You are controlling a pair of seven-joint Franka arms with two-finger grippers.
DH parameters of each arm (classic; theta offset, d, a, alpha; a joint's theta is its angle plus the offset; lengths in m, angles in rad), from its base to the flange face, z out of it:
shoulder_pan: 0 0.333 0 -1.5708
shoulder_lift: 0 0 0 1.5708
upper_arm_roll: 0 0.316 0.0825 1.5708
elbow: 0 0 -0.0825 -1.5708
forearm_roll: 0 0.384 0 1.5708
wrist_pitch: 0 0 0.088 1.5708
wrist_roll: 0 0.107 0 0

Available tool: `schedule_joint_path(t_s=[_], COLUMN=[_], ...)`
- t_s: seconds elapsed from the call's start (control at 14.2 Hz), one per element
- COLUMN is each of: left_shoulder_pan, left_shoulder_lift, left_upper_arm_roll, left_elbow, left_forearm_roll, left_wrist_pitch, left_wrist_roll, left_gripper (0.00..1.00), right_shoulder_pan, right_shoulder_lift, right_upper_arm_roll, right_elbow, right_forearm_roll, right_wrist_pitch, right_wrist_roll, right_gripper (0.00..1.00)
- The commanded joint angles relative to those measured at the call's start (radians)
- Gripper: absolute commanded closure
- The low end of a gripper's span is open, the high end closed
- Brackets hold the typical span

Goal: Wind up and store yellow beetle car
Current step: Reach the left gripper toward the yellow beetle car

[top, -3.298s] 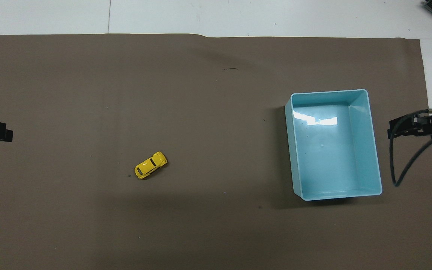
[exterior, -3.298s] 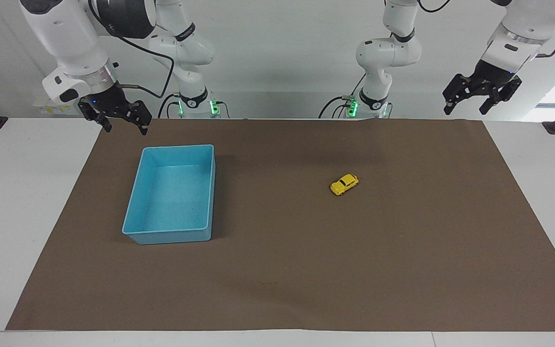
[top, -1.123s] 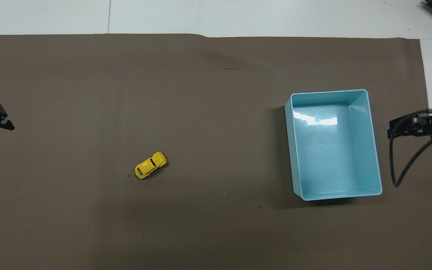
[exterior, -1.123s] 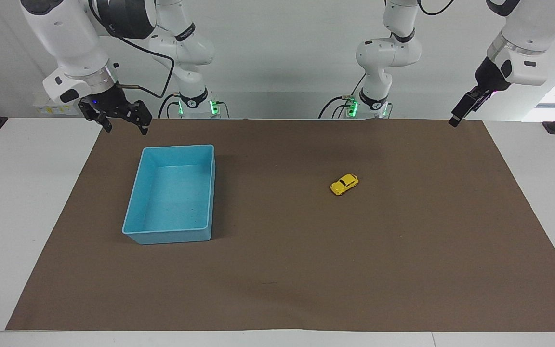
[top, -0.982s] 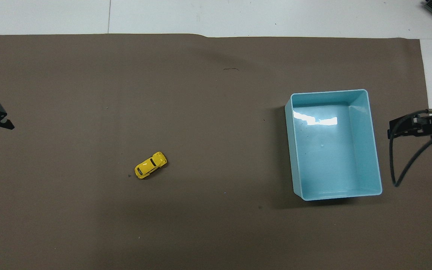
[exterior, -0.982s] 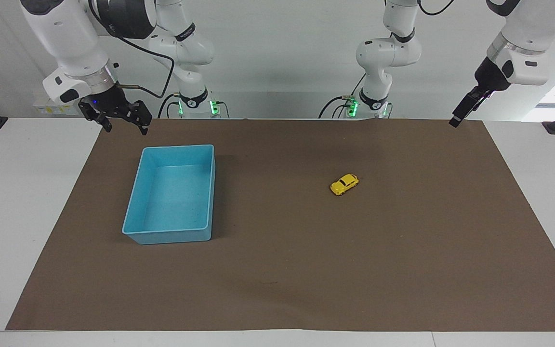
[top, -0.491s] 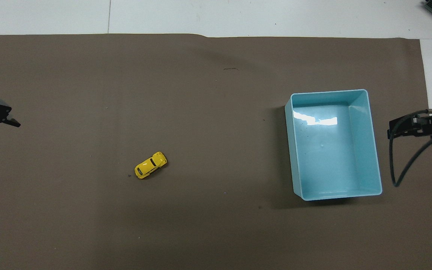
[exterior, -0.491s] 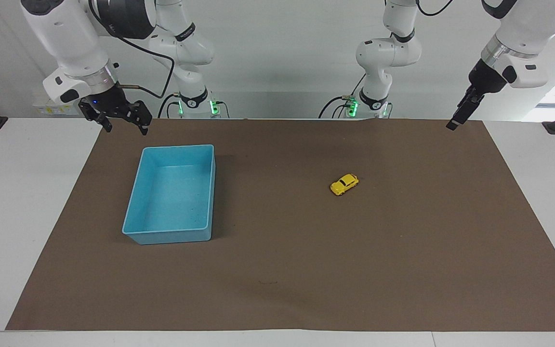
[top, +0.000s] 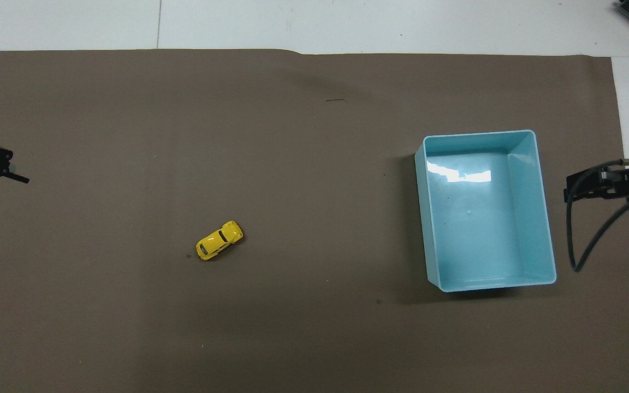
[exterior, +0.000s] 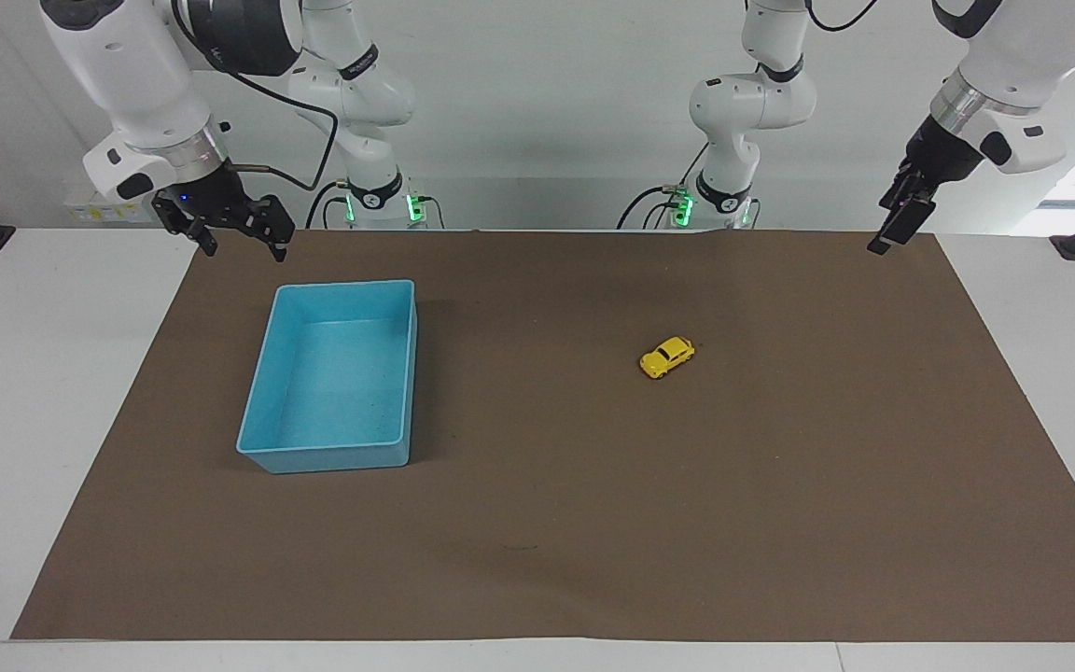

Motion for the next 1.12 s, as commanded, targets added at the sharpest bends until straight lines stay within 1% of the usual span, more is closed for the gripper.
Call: schedule_joint_path(t_s=[0.0, 0.28, 0.49, 0.7, 0.91, 1.05], left_shoulder_pan=[-0.033, -0.092, -0.113, -0.126, -0.179, -0.230], left_shoulder_lift=[-0.025, -0.022, -0.018, 0.019, 0.039, 0.093], left_upper_arm_roll=[0.006, 0.006, 0.006, 0.006, 0.006, 0.006], left_elbow=[-0.082, -0.201, -0.255, -0.315, -0.376, -0.415], left_forearm_roll=[-0.014, -0.014, -0.014, -0.014, -0.017, -0.017], left_wrist_pitch=[0.087, 0.279, 0.368, 0.460, 0.538, 0.609], left_wrist_roll=[-0.169, -0.478, -0.599, -0.719, -0.751, -0.788], left_gripper=[0.00, 0.00, 0.00, 0.00, 0.00, 0.00], right_shoulder_pan=[-0.016, -0.016, -0.016, -0.017, -0.016, -0.016], right_shoulder_lift=[-0.020, -0.020, -0.020, -0.020, -0.019, -0.019], right_upper_arm_roll=[0.008, 0.008, 0.008, 0.008, 0.008, 0.008], right_elbow=[-0.020, -0.020, -0.020, -0.020, -0.020, -0.020], right_forearm_roll=[0.019, 0.019, 0.019, 0.019, 0.019, 0.019], right_wrist_pitch=[-0.009, -0.009, -0.009, -0.009, -0.009, -0.009], right_wrist_roll=[-0.014, -0.014, -0.013, -0.013, -0.013, -0.013], right_gripper=[0.00, 0.00, 0.00, 0.00, 0.00, 0.00])
